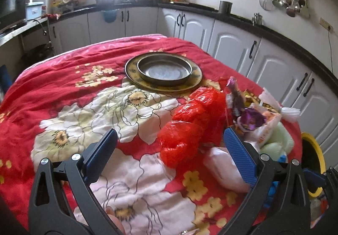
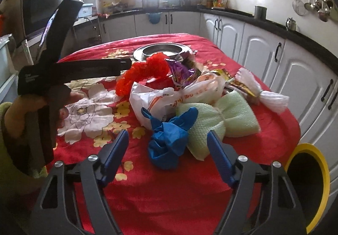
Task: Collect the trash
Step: 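Grasp the blue glove with the right tool while the left tool grasps the red plastic bag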
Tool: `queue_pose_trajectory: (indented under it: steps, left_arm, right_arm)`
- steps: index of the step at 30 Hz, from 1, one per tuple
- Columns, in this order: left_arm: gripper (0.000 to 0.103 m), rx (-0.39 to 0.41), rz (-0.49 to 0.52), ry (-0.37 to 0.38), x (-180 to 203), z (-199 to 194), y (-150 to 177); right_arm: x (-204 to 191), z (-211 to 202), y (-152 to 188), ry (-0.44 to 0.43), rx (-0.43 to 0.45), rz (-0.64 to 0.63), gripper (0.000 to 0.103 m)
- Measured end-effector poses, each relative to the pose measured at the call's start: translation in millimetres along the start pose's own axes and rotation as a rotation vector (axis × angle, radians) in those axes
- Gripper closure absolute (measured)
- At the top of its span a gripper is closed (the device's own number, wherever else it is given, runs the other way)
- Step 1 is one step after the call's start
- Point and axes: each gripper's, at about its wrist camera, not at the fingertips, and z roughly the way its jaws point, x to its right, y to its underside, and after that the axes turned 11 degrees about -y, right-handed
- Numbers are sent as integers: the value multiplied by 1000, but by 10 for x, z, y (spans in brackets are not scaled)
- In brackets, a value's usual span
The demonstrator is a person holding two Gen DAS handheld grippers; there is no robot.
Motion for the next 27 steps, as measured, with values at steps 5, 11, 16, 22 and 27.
queue_pose_trajectory:
  steps: [5, 11, 16, 22, 27]
  left_arm:
    - [10, -41, -32, 82, -66, 232, 11]
    - [24, -91, -46, 134, -87, 426, 65]
    - [37, -120, -31, 164, -27, 507, 118]
    - [71, -133, -11, 188, 16, 523, 149]
    - [93, -120, 3, 199, 19, 450, 177]
  right_arm:
    - [-6, 225, 10, -18, -50, 9, 53]
    - [29, 311, 80, -56, -93, 25, 84]
    - [30, 288, 102, -60, -86, 24, 88]
    - [-5, 232, 104, -68, -78, 10, 89]
    - [-2, 145, 92, -73, -63, 5, 89]
